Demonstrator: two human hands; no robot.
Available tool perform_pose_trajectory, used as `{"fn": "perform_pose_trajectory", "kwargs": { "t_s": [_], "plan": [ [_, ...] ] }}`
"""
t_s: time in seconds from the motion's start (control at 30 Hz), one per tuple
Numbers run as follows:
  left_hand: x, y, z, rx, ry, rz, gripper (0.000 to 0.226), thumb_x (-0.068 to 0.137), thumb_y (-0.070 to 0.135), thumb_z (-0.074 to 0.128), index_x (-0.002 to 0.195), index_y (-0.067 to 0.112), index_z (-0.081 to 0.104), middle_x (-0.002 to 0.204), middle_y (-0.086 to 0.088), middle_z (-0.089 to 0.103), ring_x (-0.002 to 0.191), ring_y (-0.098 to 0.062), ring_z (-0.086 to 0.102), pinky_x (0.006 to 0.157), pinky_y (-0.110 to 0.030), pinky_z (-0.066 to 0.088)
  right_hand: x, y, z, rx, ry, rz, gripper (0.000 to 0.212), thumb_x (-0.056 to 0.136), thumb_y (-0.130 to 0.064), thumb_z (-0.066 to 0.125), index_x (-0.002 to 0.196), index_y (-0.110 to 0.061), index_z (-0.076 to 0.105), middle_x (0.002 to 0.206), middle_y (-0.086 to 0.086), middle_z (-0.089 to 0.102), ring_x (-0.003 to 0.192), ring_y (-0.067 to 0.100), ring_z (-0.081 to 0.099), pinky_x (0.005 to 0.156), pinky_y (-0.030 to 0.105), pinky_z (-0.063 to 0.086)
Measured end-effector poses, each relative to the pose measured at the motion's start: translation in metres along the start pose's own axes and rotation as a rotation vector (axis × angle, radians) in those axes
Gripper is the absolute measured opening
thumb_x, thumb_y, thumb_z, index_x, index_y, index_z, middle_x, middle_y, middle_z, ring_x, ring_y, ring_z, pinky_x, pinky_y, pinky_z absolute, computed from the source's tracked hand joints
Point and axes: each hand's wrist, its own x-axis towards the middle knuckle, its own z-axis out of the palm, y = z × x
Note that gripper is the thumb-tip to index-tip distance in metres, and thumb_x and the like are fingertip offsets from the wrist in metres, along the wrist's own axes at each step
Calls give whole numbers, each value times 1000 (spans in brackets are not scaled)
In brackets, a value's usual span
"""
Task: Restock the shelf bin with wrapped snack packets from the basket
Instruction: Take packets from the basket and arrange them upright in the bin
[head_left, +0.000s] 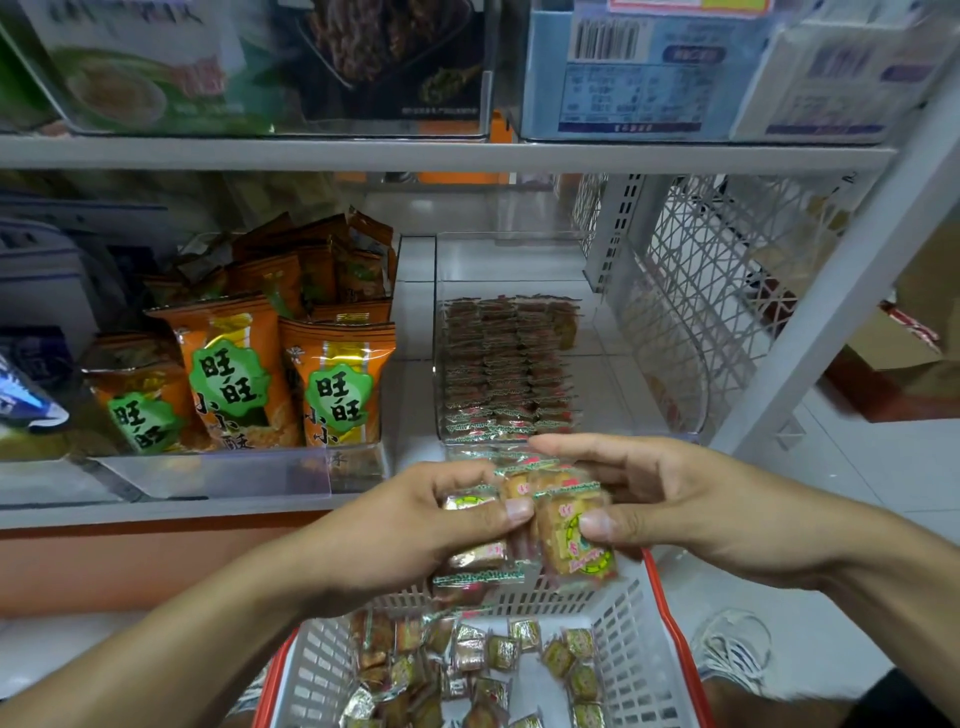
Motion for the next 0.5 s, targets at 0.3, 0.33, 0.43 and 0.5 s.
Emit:
{"fn": "perform_pose_trajectory", "kwargs": {
  "t_s": [0.3,0.33,0.43,0.5],
  "plan": [
    [26,12,16,-305,437,132,38,75,54,77,102,28,73,91,-14,74,75,-28,71,60,-36,55,11,-25,-28,-185,304,-125,61,80,-20,82,135,-32,59,124,27,64,108,35,67,99,50,52],
    [29,14,18,-321,471,159,40,73,55,78,101,27,73,88,-15,70,74,-30,67,60,-38,53,15,-27,-33,-271,404,-154,59,81,-21,83,135,-31,59,124,23,65,110,32,66,103,50,50],
    [35,18,24,-331,465,201,35,77,50,78,99,24,73,82,-15,62,70,-28,59,56,-39,51,40,-30,-51,-842,680,-184,60,85,-34,75,140,-28,52,130,1,59,114,13,58,102,28,45],
    [38,20,27,-295,444,186,25,84,46,76,99,25,73,81,-15,64,67,-26,60,55,-36,53,66,-29,-62,-1198,747,-122,59,86,-30,69,140,-21,48,131,8,51,121,25,51,98,35,47]
  ]
}}
